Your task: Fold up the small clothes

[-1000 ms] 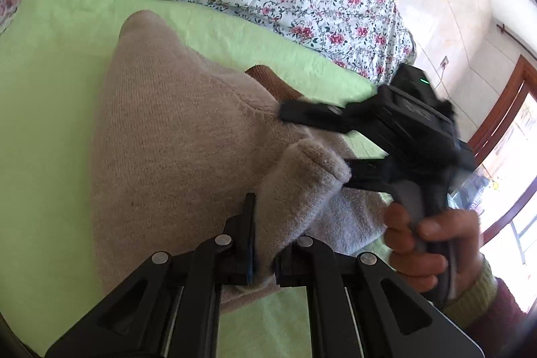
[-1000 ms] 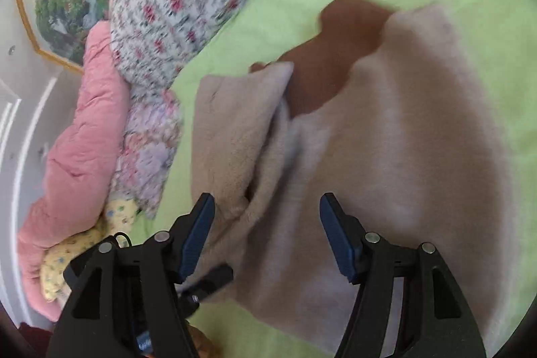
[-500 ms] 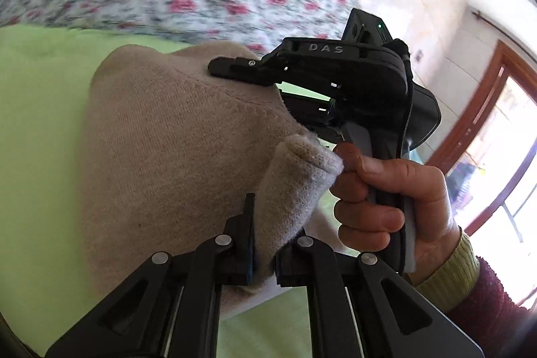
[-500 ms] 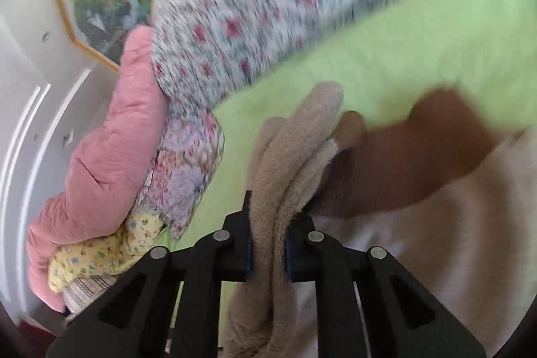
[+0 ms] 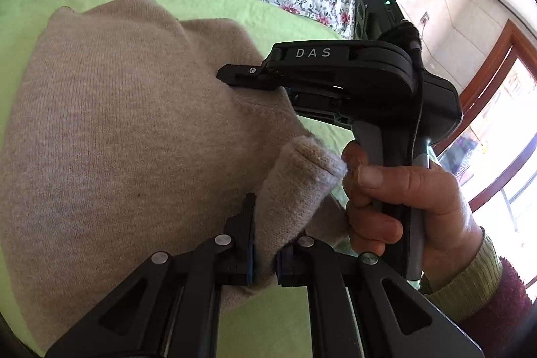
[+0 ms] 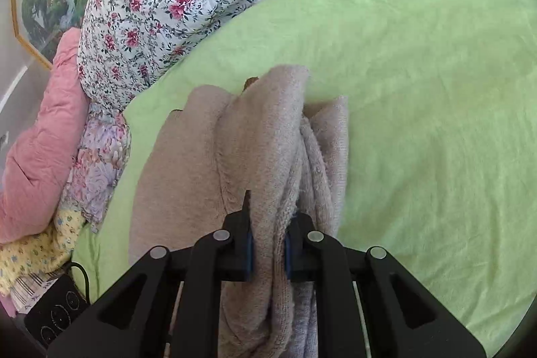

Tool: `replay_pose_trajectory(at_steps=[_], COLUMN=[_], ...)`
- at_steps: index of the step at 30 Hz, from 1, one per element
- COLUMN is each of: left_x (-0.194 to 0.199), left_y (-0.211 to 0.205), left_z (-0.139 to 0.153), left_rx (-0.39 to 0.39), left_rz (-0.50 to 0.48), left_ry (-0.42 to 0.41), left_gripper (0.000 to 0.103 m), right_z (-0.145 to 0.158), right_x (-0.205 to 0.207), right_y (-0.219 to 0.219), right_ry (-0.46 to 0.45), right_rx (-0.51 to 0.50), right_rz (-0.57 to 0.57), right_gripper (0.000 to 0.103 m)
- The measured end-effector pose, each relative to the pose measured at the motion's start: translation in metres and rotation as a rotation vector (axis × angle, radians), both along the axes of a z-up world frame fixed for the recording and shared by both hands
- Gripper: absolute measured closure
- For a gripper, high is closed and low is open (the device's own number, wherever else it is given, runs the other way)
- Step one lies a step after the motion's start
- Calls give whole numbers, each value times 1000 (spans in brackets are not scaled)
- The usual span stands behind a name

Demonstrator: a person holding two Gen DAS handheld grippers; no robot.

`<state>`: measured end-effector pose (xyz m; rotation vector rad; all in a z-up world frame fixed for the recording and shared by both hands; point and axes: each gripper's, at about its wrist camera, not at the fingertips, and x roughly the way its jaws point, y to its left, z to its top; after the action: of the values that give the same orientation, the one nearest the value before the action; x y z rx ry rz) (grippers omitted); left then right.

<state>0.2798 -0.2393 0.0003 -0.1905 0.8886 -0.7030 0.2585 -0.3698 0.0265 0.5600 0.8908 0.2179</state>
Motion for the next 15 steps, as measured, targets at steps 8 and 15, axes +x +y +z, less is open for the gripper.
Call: replay_pose_trajectory(at_steps=[8, 15], left_x=[-7, -36], left_y=[1, 28], left_z=[5, 22], left_rx=[-6, -32], left_rz=[-21, -63], left_ry=[6, 11], left_gripper=[78, 57], right_z=[5, 17], right_x=[-14, -45], right_y=[-1, -2], right_ry=[6, 7], right_rx=[-39, -92], right_rz=[-30, -75], right_gripper=[78, 45])
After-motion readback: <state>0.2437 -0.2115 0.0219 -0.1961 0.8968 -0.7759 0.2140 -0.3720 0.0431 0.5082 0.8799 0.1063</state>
